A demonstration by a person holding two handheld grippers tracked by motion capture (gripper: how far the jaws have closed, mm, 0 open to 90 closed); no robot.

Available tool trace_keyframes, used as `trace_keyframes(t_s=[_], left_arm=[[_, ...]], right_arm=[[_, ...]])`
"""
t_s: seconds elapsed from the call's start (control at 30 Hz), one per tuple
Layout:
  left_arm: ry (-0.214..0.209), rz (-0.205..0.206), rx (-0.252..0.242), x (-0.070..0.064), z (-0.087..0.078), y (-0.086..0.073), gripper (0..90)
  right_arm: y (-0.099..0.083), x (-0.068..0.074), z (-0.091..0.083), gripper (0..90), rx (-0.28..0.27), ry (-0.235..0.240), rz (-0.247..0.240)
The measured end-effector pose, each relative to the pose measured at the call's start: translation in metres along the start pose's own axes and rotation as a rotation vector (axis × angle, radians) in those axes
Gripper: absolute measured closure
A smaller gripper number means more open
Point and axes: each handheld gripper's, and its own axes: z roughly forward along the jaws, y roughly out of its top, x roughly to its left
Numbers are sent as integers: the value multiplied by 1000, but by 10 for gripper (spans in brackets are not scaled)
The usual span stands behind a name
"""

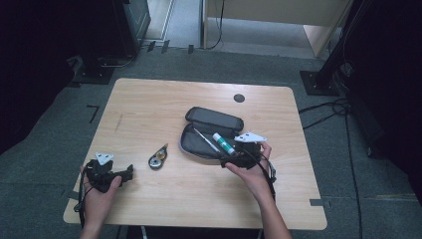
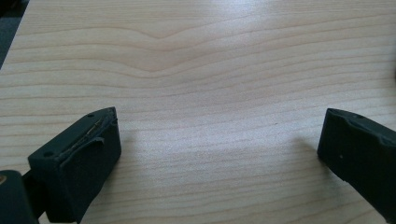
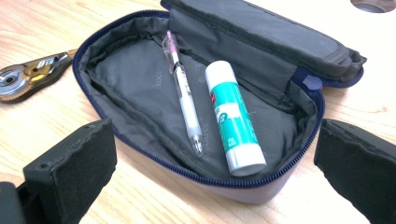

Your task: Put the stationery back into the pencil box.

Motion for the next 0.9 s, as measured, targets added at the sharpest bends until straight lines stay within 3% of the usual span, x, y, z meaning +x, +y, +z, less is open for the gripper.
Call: trace_keyframes(t_s=[0.1,0.43,0.67,0.9], left_arm=[[1,-2,-1,0,0,0,0],[-4,0,-1,0,0,0,0],[-2,-4,-1,-1,0,-1,0],[-2,-2,-1,-1,-1,-1,0]], right_arm=[[-3,-1,-5,0,-4,3,-3],[-5,-15,-12,0,13,6,50],[1,-25,-37,0,-4,-30,37],[-9,-36,-58,0,-7,-88,39]])
